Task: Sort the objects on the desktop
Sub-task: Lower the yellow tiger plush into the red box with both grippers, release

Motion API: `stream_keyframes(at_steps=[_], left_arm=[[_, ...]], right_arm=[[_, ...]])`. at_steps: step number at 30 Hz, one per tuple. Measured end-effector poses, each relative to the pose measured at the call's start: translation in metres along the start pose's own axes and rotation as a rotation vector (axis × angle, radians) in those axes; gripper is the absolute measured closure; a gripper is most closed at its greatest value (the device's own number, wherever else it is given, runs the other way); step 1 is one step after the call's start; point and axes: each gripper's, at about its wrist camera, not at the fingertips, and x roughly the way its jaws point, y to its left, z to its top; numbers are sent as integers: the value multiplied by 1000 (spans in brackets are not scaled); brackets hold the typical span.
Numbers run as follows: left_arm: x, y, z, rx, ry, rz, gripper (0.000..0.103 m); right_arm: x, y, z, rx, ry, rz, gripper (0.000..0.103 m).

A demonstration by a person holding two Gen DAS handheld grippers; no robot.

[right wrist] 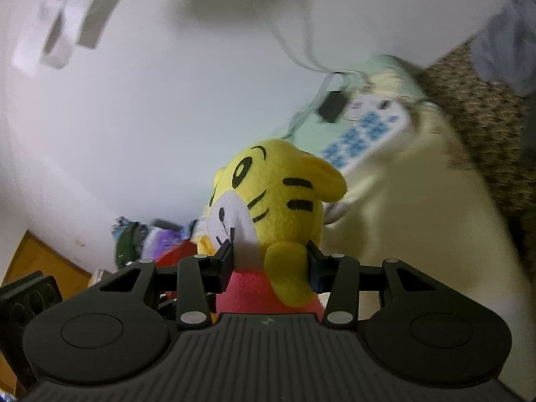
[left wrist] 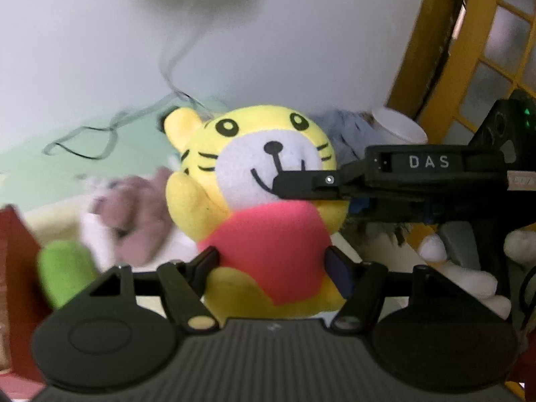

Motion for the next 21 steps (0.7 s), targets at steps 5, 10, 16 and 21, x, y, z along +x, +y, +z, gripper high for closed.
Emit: stream_keyframes(at_steps=[5, 10, 16, 21], left_arm=[[-44, 55, 2, -33, -61, 73, 30], [-84, 122, 2, -73, -102, 141, 29], [-107, 201, -13, -112, -94, 172, 28], [-102, 257, -30, -150, -31, 152, 28]], right_arm=[[34, 52, -14, -51, 13, 72, 57], [89, 108, -29, -59, 47, 130, 57], [145, 163, -51, -74, 92, 130, 57], [181, 191, -72, -101, 123, 42, 57]])
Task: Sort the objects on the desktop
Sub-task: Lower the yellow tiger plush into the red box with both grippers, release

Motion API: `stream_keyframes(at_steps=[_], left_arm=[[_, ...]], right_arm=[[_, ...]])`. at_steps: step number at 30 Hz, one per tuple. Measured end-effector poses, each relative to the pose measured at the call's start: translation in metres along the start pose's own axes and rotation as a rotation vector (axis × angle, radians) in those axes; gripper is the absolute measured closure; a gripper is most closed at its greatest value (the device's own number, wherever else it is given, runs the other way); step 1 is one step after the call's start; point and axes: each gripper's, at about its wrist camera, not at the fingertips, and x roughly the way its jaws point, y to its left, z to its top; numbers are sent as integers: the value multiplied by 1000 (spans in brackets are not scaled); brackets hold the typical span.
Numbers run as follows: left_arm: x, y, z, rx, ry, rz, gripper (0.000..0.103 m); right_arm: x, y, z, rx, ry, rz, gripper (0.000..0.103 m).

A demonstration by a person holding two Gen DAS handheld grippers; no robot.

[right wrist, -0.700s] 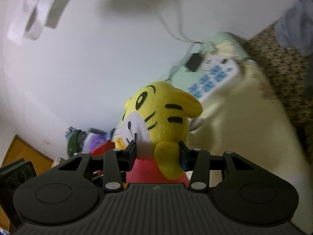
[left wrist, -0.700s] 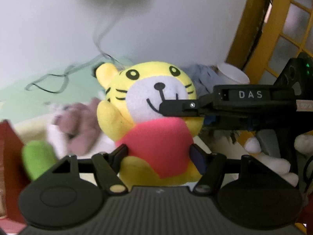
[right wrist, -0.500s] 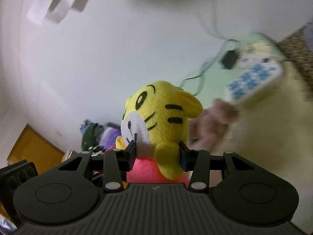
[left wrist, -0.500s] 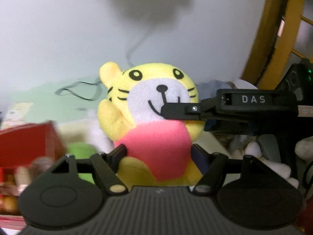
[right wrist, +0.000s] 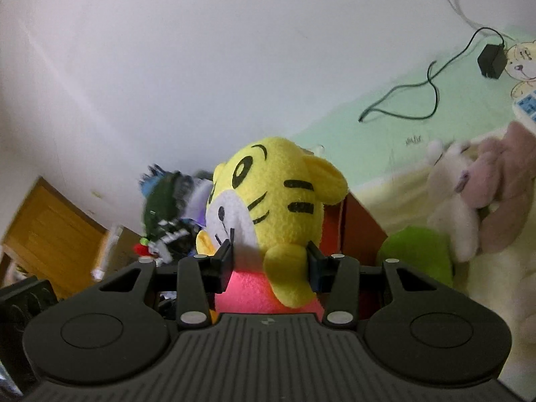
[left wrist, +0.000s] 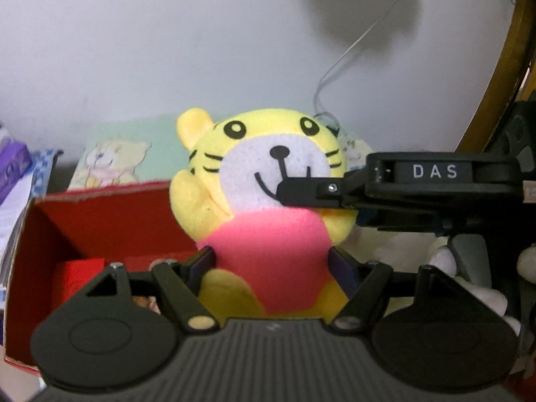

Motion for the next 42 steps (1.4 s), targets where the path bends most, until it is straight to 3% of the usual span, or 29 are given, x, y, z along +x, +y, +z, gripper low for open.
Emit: stream_keyframes(at_steps=[5, 8, 10, 15, 20, 22, 29, 34, 39, 42], left_arm=[[21, 29, -10, 2, 78, -27, 28], [39, 39, -15, 17, 116, -49, 31], [40, 36, -19, 32, 132, -59, 31], [42, 41, -27, 35, 144, -88, 29], [39, 34, -31, 12, 145, -105, 25], [40, 33, -32, 17, 140, -112, 23], [48, 23, -33, 50, 142, -116, 18], [54, 10, -33, 88, 148, -81, 14], [50, 16, -29, 68, 164, -82, 14], [50, 16, -28, 61, 176, -69, 14]], right_arm=[[28, 12, -16, -1, 43, -127, 57], [53, 20, -19, -56, 102, -246, 56], [64, 24, -25, -91, 148, -317, 56], [77, 44, -28, -190, 166, -415, 54], [78, 49, -27, -216, 162, -435, 50], [78, 49, -27, -226, 154, -446, 43], [53, 48, -23, -169, 100, -403, 45], [48, 47, -27, -192, 83, -422, 66], [40, 35, -24, -108, 66, -386, 71], [38, 37, -28, -122, 59, -387, 72]])
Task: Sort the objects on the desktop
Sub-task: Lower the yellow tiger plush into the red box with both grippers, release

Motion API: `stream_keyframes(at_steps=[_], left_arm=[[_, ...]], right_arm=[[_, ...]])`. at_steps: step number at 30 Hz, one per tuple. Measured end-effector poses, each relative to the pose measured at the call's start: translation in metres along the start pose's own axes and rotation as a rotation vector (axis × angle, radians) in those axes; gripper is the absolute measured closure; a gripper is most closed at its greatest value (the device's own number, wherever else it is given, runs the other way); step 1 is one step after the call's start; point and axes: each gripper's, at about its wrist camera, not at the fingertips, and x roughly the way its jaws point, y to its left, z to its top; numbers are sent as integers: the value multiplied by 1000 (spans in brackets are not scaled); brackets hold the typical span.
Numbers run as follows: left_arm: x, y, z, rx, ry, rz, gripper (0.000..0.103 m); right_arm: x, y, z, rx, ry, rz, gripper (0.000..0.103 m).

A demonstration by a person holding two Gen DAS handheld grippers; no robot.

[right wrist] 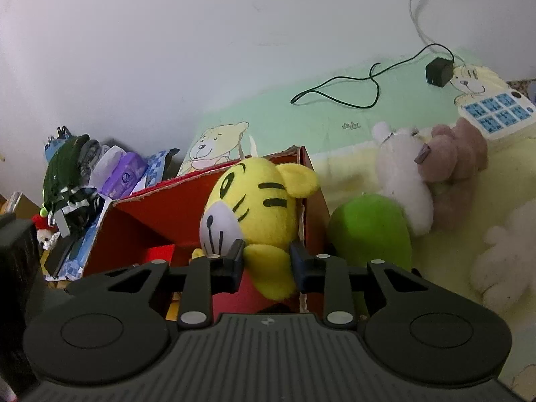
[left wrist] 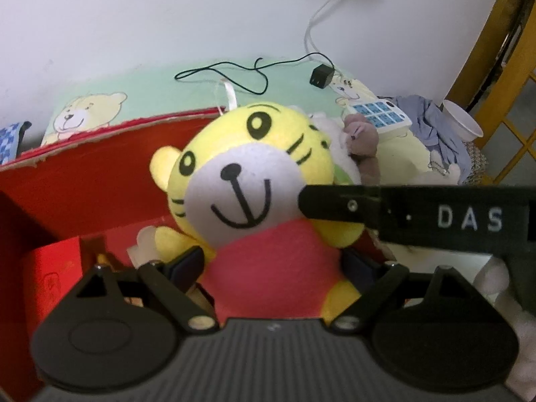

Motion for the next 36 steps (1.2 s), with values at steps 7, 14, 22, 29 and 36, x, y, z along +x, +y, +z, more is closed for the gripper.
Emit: stream_keyframes(at_steps=[7, 14, 22, 29, 36], left_arm=[[-8, -7, 0, 4, 3, 42, 14], [-20, -15, -2, 10, -8, 84, 9], [-27, -22, -4, 14, -8, 145, 9], [-29, -31, -5, -17, -12, 213, 9], [-25, -42, -5, -70, -9, 290, 8]], right_arm=[[-4, -7, -2, 32, -17, 25, 72], [-11, -9, -5, 59, -39, 43, 70], [-20, -15, -11, 78, -64, 76, 67], [-23, -21, -10, 54, -45, 130, 65], [-25, -27, -6, 4, -1, 193, 63]])
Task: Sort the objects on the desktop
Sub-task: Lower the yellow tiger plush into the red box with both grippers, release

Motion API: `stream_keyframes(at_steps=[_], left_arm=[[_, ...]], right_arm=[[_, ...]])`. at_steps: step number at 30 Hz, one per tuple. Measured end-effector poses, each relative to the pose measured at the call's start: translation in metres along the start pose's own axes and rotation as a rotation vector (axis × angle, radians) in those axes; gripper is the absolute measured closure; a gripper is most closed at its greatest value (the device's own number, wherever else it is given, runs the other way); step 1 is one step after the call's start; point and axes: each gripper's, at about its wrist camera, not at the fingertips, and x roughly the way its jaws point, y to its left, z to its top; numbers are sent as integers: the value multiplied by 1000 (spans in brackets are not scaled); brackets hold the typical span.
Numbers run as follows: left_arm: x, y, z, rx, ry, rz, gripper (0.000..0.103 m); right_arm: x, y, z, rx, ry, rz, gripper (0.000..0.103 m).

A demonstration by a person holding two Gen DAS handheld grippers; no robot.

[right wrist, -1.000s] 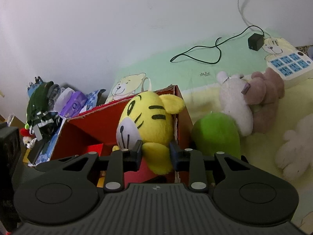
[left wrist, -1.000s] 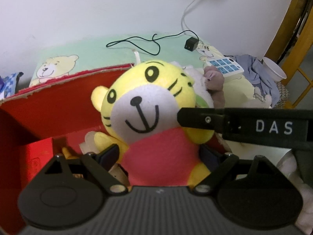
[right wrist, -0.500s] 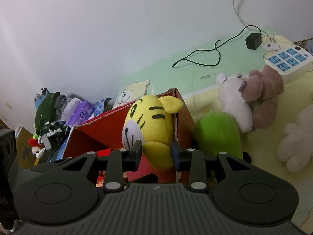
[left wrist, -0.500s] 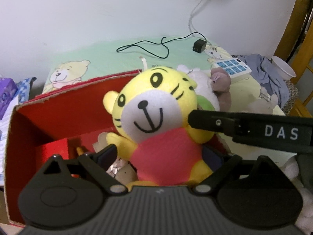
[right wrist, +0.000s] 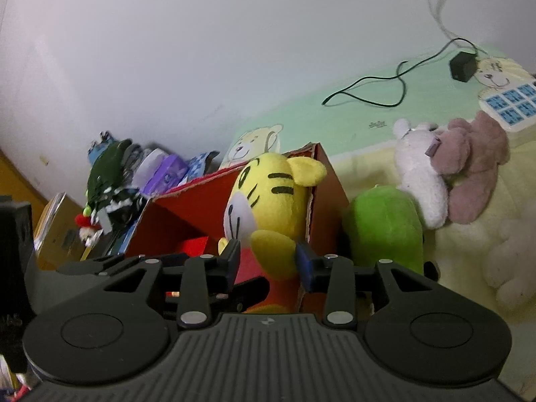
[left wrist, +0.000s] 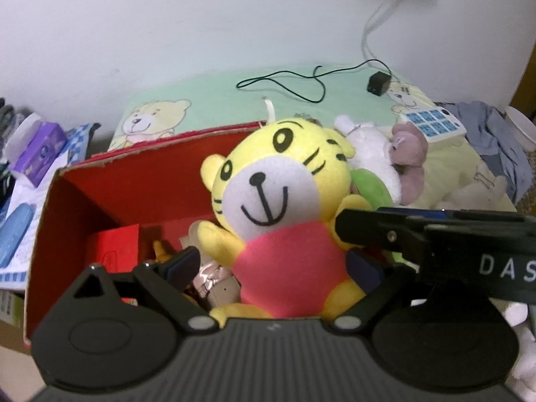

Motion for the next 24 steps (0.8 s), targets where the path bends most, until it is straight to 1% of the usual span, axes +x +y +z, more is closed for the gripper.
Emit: stream_keyframes(at_steps=[9, 14, 20, 24], left_arm=[[0, -9, 0, -53, 10, 82, 8], [4, -11, 0, -79, 25, 109, 8], [7, -8, 0, -101, 41, 112, 8], [10, -7, 1, -99, 56, 114, 6]], right_arm=[[-1, -16, 6, -10, 51, 60, 63], [-1, -19, 10, -25, 69, 82, 63], [3, -20, 13, -33, 83, 99, 62], [3, -22, 13, -19, 81, 107, 62]])
